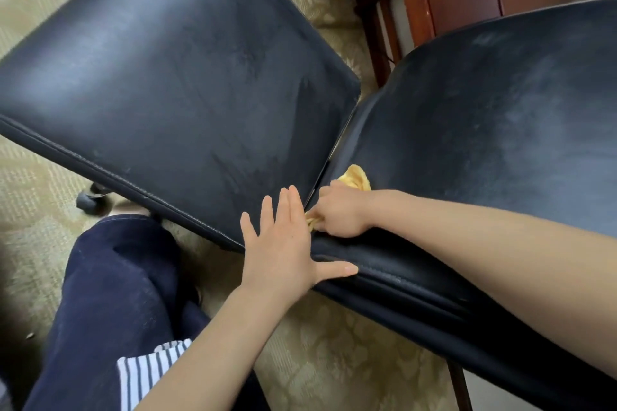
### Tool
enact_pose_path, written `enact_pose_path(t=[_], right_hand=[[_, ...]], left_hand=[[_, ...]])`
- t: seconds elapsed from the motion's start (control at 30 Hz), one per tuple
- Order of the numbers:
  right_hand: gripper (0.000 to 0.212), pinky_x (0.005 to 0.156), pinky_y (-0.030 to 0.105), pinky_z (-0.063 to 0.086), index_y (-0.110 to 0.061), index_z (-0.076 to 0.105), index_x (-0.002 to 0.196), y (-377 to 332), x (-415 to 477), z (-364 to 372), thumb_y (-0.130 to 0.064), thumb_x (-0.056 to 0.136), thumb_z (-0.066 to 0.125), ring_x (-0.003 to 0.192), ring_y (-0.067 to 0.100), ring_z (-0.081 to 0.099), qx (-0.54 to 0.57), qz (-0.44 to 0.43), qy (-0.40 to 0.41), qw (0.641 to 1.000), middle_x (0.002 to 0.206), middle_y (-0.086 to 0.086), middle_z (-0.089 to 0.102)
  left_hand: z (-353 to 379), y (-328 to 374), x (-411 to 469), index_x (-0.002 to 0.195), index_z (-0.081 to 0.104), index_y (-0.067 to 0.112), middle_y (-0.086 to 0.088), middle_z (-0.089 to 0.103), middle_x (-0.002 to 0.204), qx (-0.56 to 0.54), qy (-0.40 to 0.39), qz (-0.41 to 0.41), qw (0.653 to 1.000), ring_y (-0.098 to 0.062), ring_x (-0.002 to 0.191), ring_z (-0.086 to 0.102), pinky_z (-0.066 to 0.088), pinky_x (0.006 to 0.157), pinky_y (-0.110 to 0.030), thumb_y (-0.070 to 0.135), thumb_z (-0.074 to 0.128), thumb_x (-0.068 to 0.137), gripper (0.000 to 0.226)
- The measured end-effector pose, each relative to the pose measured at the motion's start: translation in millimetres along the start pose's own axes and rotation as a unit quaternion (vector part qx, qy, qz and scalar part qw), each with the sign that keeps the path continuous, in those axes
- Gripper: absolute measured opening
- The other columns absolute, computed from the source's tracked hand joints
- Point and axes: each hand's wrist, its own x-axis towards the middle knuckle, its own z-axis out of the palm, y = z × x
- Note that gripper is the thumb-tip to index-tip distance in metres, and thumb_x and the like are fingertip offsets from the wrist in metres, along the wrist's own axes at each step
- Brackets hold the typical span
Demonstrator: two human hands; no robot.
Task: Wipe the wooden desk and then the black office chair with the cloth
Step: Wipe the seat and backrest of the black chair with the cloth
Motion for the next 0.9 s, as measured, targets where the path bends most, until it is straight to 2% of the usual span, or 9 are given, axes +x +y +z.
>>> enact_pose_path(t=[0.13, 0.27, 0.33, 0.4, 0.47, 0.53, 0.6, 0.8, 0.9], right_hand=[[0.037, 0.073, 0.021, 0.022, -0.023, 0.05, 0.134, -8.2, -52.6, -15.4, -0.024, 0.1, 0.037, 0.081, 0.017, 0.04, 0.094, -0.064, 0.025, 0.993, 0.11, 0.012, 0.062], [0.035, 0.092, 0.034, 0.031, -0.024, 0.047, 0.133, -3.7, -105.6, -16.3, -0.025, 0.1, 0.036, 0.104, 0.027, 0.044, 0.09, -0.05, 0.012, 0.995, 0.114, 0.014, 0.05], [0.037, 0.094, 0.038, 0.032, -0.023, 0.046, 0.135, 1.0, -134.2, -16.9, -0.024, 0.1, 0.036, 0.105, 0.028, 0.044, 0.097, -0.04, 0.019, 0.994, 0.115, 0.013, 0.048], [0.036, 0.091, 0.037, 0.034, -0.022, 0.051, 0.132, 10.4, -165.1, -14.6, -0.021, 0.098, 0.038, 0.101, 0.026, 0.045, 0.105, -0.044, 0.039, 0.993, 0.11, 0.008, 0.049], [0.037, 0.086, 0.026, 0.03, -0.027, 0.052, 0.131, 22.2, -193.2, -11.4, -0.018, 0.097, 0.039, 0.099, 0.019, 0.042, 0.115, -0.045, 0.049, 0.991, 0.104, -0.001, 0.044], [0.042, 0.077, 0.017, 0.021, -0.031, 0.05, 0.133, 38.2, -215.5, -8.8, -0.014, 0.096, 0.039, 0.097, 0.014, 0.037, 0.108, -0.024, 0.058, 0.992, 0.11, -0.004, 0.043], [0.051, 0.076, 0.016, 0.017, -0.037, 0.045, 0.136, 59.6, -228.5, -7.3, -0.009, 0.095, 0.038, 0.094, 0.011, 0.031, 0.103, 0.012, 0.073, 0.992, 0.119, -0.006, 0.042], [0.063, 0.082, 0.023, 0.026, -0.05, 0.042, 0.133, 140.5, -217.5, -13.1, -0.003, 0.091, 0.036, 0.086, 0.013, 0.025, 0.084, 0.129, 0.134, 0.979, 0.113, -0.003, 0.041], [0.062, 0.083, 0.029, 0.031, -0.048, 0.045, 0.132, 170.9, -198.3, -20.6, -0.002, 0.09, 0.038, 0.084, 0.016, 0.025, 0.064, 0.178, 0.161, 0.969, 0.1, -0.001, 0.034]], left_hand=[[-13.3, -1.9, -7.8, 0.147, -0.016, 0.011, 0.0, -0.008, 0.159, 0.024, -0.032, -0.009, 0.999, -0.027, 0.146, -0.007, 0.001, 0.113, -0.054, 0.072, 0.06, 0.069, 0.125], [-33.7, 8.1, -11.1, 0.149, -0.013, 0.013, 0.0, -0.007, 0.159, 0.03, -0.029, -0.009, 0.999, -0.025, 0.146, -0.006, 0.002, 0.114, -0.053, 0.057, 0.064, 0.078, 0.113], [-46.7, 21.9, -11.0, 0.149, -0.012, 0.015, 0.001, -0.007, 0.159, 0.036, -0.036, 0.012, 0.999, -0.025, 0.146, -0.006, 0.002, 0.114, -0.053, 0.059, 0.063, 0.076, 0.114], [-57.6, 39.3, -9.9, 0.149, -0.012, 0.017, 0.002, -0.009, 0.159, 0.03, -0.082, 0.046, 0.995, -0.024, 0.146, -0.008, 0.001, 0.114, -0.052, 0.06, 0.066, 0.072, 0.118], [-65.5, 55.5, -8.3, 0.149, -0.015, 0.022, 0.003, -0.014, 0.158, 0.009, -0.152, 0.077, 0.985, -0.021, 0.145, -0.012, 0.0, 0.115, -0.051, 0.056, 0.072, 0.069, 0.123], [-70.6, 71.5, -5.4, 0.147, -0.021, 0.027, 0.004, -0.02, 0.157, 0.008, -0.212, 0.102, 0.972, -0.02, 0.144, -0.017, -0.002, 0.115, -0.05, 0.052, 0.078, 0.066, 0.13], [-72.5, 87.2, -1.2, 0.146, -0.023, 0.028, 0.003, -0.024, 0.155, 0.023, -0.245, 0.121, 0.962, -0.02, 0.143, -0.02, -0.005, 0.115, -0.051, 0.052, 0.079, 0.064, 0.133], [-75.2, 111.7, 19.2, 0.143, -0.028, 0.025, 0.003, -0.032, 0.152, 0.056, -0.256, 0.164, 0.951, -0.019, 0.141, -0.027, -0.01, 0.114, -0.052, 0.063, 0.077, 0.057, 0.141], [-71.6, 116.6, 22.4, 0.143, -0.03, 0.024, 0.003, -0.034, 0.151, 0.047, -0.28, 0.173, 0.943, -0.019, 0.14, -0.028, -0.013, 0.114, -0.052, 0.069, 0.075, 0.055, 0.144]])
